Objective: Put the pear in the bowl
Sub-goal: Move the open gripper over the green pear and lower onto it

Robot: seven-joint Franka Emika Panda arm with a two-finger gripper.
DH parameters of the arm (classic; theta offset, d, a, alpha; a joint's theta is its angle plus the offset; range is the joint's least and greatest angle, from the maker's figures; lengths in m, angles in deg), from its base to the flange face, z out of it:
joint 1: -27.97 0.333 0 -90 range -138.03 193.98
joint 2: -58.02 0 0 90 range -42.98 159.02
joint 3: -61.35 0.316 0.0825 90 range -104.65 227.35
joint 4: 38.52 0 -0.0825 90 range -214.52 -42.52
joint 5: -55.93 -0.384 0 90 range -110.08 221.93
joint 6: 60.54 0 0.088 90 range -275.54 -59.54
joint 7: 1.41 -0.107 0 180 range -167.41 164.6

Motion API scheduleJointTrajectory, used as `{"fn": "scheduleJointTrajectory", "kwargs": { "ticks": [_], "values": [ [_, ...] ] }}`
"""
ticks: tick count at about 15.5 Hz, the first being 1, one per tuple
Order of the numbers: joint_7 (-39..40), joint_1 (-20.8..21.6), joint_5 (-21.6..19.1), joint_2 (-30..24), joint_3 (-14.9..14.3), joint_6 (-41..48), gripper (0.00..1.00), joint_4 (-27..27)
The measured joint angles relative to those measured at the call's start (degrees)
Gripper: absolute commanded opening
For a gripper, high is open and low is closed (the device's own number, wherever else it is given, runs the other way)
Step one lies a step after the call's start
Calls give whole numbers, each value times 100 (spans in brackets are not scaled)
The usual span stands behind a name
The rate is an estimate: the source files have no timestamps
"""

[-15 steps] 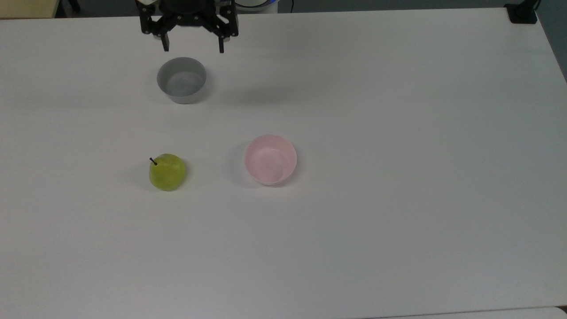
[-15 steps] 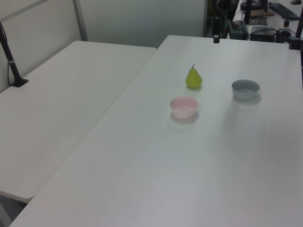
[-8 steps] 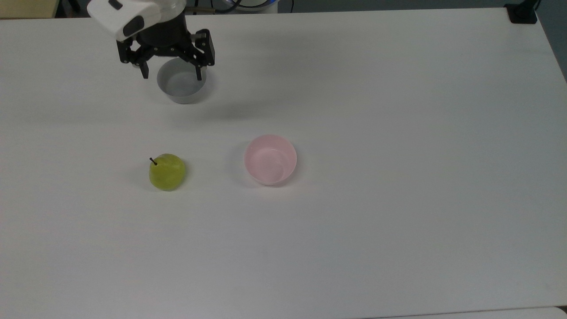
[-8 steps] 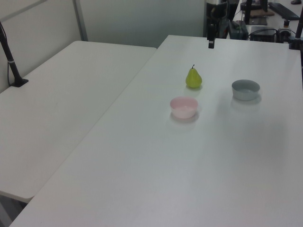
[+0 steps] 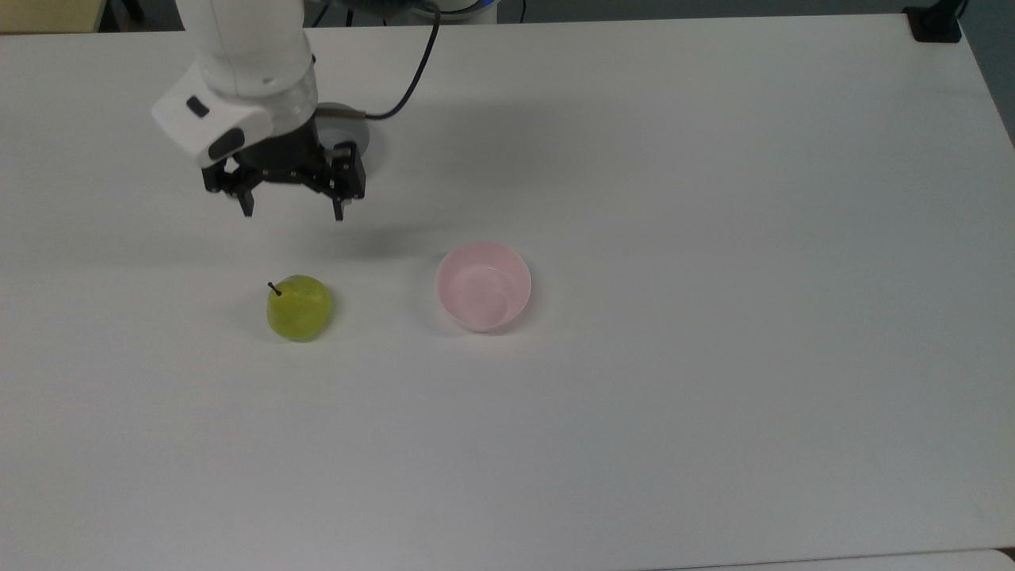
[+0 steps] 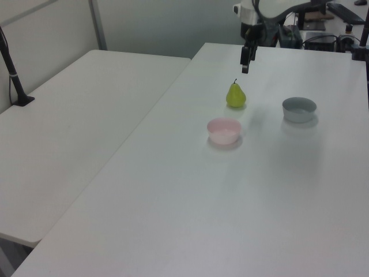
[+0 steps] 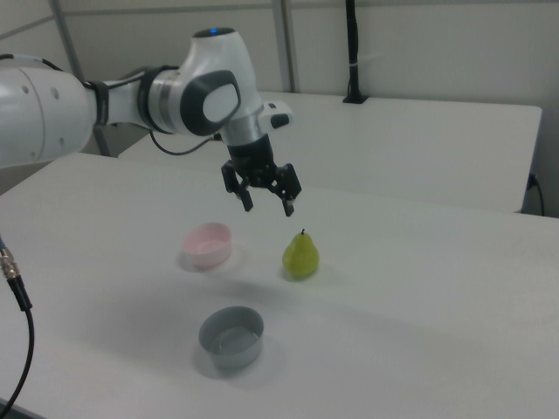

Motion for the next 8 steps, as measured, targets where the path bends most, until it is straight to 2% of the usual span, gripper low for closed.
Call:
{"fn": "scheduleJointTrajectory", "kwargs": {
  "ticks": [8],
  "values": [
    [7,-161,0,770,-1,-1097,100,-12]
  ]
}}
